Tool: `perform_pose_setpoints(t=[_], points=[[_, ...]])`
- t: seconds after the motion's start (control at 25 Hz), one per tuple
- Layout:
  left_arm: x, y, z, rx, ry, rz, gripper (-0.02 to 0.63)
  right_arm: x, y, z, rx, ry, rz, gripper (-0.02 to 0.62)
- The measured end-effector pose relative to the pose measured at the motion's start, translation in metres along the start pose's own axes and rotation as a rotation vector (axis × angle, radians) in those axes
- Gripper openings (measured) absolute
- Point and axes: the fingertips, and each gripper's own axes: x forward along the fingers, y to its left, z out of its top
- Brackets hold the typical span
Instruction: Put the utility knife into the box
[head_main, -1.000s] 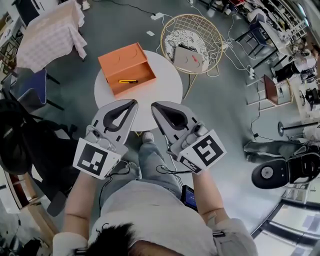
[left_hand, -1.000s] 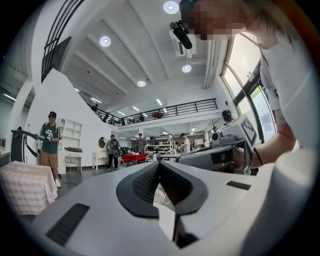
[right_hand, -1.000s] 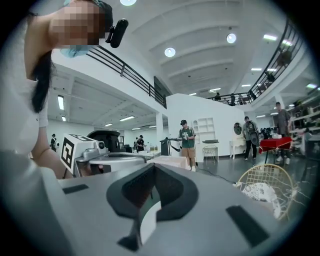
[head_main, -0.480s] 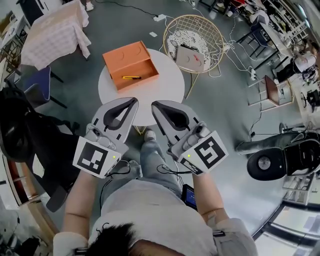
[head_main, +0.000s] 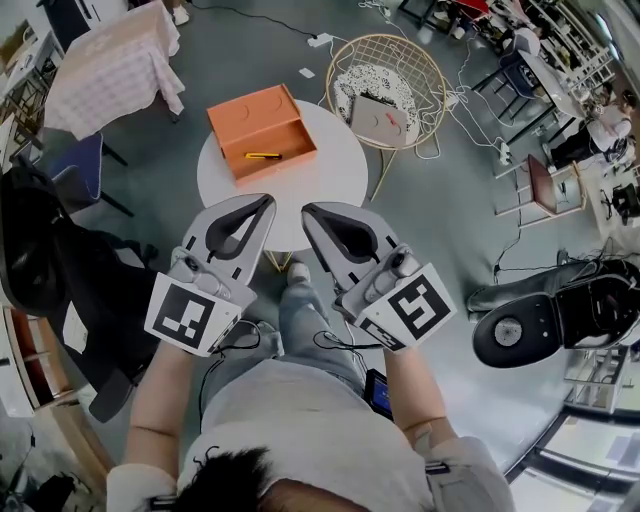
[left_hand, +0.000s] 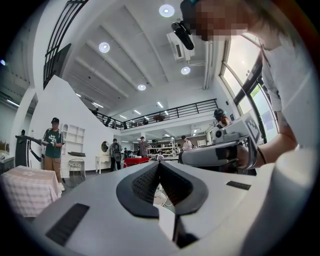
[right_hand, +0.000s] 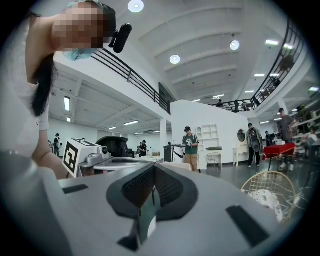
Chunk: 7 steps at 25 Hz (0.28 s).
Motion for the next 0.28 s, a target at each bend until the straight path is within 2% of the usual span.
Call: perform_pose_setpoints(t=[0.28], points=[[0.0015,-0.0044,0.0002,-0.004,0.015,0.000,0.009,-0.0033,-0.0007,0.0027,-0.003,-0.007,0.005,0.006]])
